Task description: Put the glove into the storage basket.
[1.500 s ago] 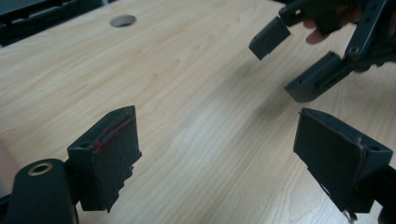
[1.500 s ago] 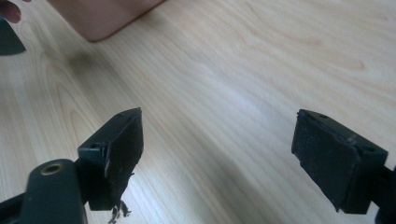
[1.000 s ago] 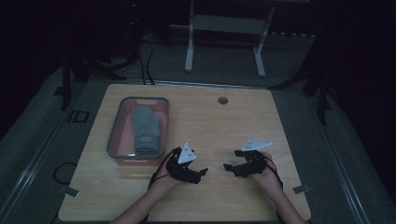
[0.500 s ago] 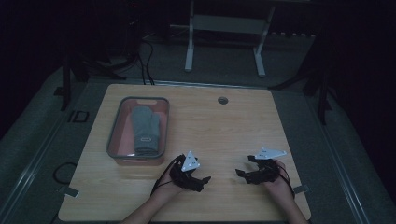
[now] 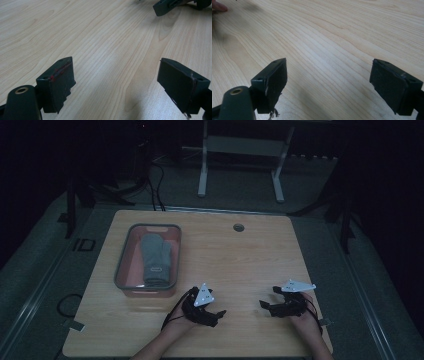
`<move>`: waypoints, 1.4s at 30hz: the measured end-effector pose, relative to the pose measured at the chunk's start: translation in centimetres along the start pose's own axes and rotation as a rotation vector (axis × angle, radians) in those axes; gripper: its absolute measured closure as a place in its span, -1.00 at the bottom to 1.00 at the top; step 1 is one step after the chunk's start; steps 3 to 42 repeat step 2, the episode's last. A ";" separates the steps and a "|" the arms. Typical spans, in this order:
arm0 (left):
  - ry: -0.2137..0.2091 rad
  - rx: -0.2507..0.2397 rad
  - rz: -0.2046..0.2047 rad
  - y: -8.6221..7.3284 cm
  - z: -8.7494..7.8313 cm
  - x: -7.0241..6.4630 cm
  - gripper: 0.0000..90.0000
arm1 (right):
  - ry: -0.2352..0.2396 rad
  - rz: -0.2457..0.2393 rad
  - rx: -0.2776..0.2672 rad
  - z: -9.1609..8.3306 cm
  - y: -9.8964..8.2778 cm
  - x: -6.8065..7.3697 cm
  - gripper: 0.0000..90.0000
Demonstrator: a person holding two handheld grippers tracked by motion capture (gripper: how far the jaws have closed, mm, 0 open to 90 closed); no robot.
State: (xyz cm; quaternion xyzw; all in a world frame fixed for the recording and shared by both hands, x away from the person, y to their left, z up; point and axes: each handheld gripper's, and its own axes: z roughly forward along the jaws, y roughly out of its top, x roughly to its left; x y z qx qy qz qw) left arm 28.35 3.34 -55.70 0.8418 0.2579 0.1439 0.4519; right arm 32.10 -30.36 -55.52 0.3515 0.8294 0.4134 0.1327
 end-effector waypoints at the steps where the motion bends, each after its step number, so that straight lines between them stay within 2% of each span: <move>1: -0.002 -0.002 -0.003 0.0 0.0 0.0 -0.68 | -0.001 0.000 0.000 0.0 0.0 0.0 -0.68; 42: -0.003 -0.006 -0.002 0.0 -0.1 0.0 -0.67 | 0.000 -0.001 0.003 0.0 0.0 0.0 -0.68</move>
